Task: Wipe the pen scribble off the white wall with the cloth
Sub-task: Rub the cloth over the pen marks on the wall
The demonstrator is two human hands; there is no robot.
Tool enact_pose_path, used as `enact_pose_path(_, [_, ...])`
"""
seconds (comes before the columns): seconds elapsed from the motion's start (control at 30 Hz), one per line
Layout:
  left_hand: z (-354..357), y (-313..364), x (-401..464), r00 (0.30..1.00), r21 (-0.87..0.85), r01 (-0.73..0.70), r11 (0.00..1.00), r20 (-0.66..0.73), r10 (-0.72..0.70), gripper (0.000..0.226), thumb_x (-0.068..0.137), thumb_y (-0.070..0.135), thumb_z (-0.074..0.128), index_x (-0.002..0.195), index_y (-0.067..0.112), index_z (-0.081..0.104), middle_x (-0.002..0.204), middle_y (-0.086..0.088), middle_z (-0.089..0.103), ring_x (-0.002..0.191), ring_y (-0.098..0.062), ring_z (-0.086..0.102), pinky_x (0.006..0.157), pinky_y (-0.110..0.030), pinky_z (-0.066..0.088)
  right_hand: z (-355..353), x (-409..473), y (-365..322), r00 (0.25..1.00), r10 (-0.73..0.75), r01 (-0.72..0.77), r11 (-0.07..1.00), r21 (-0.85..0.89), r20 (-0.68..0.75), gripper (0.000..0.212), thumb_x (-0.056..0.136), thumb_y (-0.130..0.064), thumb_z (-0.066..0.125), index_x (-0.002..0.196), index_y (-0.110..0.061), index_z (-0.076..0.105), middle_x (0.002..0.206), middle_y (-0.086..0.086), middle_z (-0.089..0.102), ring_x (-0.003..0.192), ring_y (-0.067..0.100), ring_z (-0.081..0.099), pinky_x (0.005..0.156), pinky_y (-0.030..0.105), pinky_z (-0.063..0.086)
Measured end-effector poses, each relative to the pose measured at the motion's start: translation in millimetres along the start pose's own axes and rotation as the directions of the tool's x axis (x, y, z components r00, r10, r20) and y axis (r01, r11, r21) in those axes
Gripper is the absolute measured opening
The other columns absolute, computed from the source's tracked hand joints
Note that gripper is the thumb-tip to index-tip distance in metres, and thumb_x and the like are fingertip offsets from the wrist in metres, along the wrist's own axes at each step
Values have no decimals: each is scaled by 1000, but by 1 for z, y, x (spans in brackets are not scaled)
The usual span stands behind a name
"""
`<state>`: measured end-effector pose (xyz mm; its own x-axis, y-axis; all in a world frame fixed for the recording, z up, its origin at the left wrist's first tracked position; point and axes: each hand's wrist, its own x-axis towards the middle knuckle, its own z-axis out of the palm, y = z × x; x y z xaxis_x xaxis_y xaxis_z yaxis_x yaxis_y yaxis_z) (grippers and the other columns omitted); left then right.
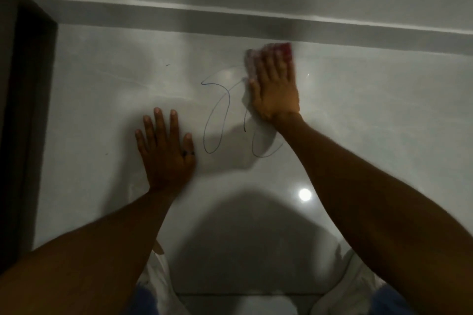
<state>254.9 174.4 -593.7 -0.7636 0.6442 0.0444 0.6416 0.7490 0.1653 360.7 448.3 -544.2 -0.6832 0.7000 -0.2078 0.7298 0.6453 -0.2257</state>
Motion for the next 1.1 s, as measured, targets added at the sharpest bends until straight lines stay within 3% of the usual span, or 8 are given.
enact_pose_path(0.17, [2,-1,0,1000,1,2,1000,2,-2,68,113,52,26,174,24,22,182,-14,18,167,-42,18,134,-59,12,1,-11,2,984,164,-162,986,34,-63,68,113,-50,16,172,-19,6,182,9,3,169,28,-1,138,53,2])
enact_pose_path(0.3, [0,0,0,1000,-2,5,1000,12,-5,68,112,52,26,174,24,21,182,-14,16,167,-42,17,134,-60,10,17,-59,21,980,-197,196,979,-57,-24,66,111,-47,22,171,-19,16,181,9,11,169,28,6,137,56,11])
enact_pose_path(0.4, [0,1,-1,1000,-16,-2,1000,24,3,69,112,51,28,174,22,22,182,-15,17,167,-43,17,134,-61,10,26,-104,32,995,49,-54,997,-54,-87,70,110,-54,13,171,-18,14,181,9,11,169,28,5,137,52,7])
enact_pose_path(0.63, [-3,2,-3,1000,-28,8,1000,14,-7,68,111,50,32,174,23,24,181,-15,19,167,-43,18,134,-61,11,41,-142,75,714,-681,700,701,-137,163,63,110,-46,33,168,-22,29,177,7,28,167,30,16,137,52,12])
enact_pose_path(0.8, [-2,1,1,1000,-17,7,1000,6,-6,69,111,50,30,174,23,22,181,-15,18,167,-43,17,135,-60,10,24,-97,61,992,7,-20,994,-106,-123,68,110,-50,29,170,-21,19,179,10,20,167,30,14,137,51,8])
enact_pose_path(0.87, [-2,-1,1,1000,-22,1,1000,0,-1,69,111,51,29,174,23,23,181,-15,19,167,-43,18,134,-61,11,34,-98,34,990,-114,107,991,-82,-86,71,110,-54,30,170,-19,20,178,12,22,167,33,14,136,59,13])
enact_pose_path(1.0, [0,-1,-1,1000,-8,-2,1000,-7,2,69,112,53,27,174,22,23,181,-15,19,167,-42,19,134,-61,13,41,-89,39,542,-820,840,530,-118,184,64,110,-46,37,168,-23,28,177,8,28,167,32,16,137,55,12])
enact_pose_path(1.1, [-2,-2,-1,1000,-10,7,1000,-8,-7,69,112,52,27,174,23,24,181,-15,19,167,-43,19,134,-61,13,28,-66,42,964,-247,236,966,-108,-98,66,111,-47,32,171,-22,20,179,11,21,168,33,10,136,57,15])
